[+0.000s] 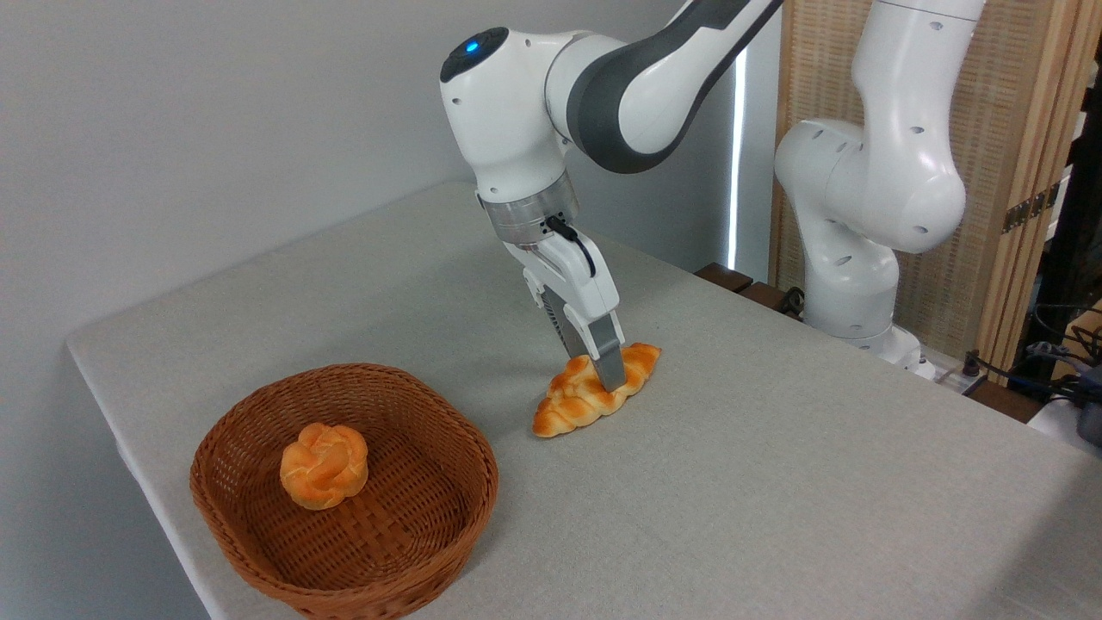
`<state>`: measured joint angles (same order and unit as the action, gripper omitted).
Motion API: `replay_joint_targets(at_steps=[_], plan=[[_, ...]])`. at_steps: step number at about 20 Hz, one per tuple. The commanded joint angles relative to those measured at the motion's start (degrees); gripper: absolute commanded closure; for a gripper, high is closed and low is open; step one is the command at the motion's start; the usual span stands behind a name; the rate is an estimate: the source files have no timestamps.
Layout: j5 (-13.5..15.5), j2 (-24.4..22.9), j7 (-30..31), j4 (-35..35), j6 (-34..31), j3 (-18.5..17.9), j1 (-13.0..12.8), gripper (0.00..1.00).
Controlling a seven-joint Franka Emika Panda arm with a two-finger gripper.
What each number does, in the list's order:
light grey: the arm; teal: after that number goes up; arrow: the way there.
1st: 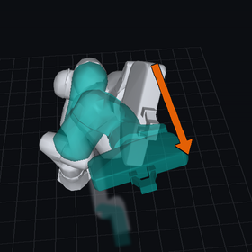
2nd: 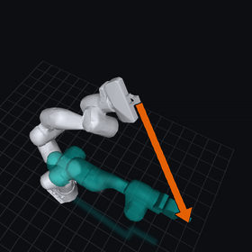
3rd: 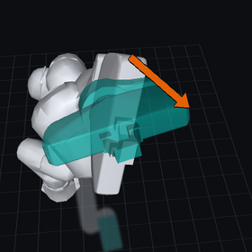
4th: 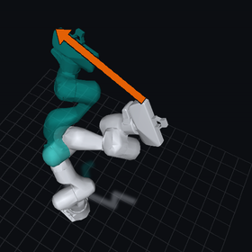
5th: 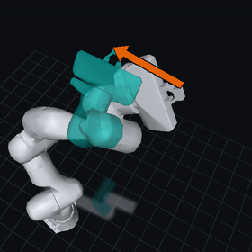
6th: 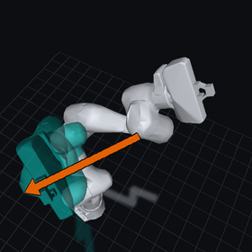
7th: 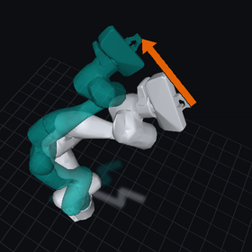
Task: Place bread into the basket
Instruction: 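Close the gripper fingers around the middle of the braided roll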
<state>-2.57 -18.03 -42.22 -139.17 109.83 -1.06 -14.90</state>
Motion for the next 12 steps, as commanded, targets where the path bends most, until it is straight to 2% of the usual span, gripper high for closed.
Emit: replay_joint_targets(at_steps=[1, 7, 12], plan=[[-0.69, -0.51, -2.16, -0.93, 1.96, -0.17, -0.57, 0.81], [-0.68, -0.51, -2.52, -0.93, 1.88, -0.17, -0.57, 0.94], [-0.77, -0.60, -2.52, -0.84, 1.79, -0.17, -0.57, 0.94]])
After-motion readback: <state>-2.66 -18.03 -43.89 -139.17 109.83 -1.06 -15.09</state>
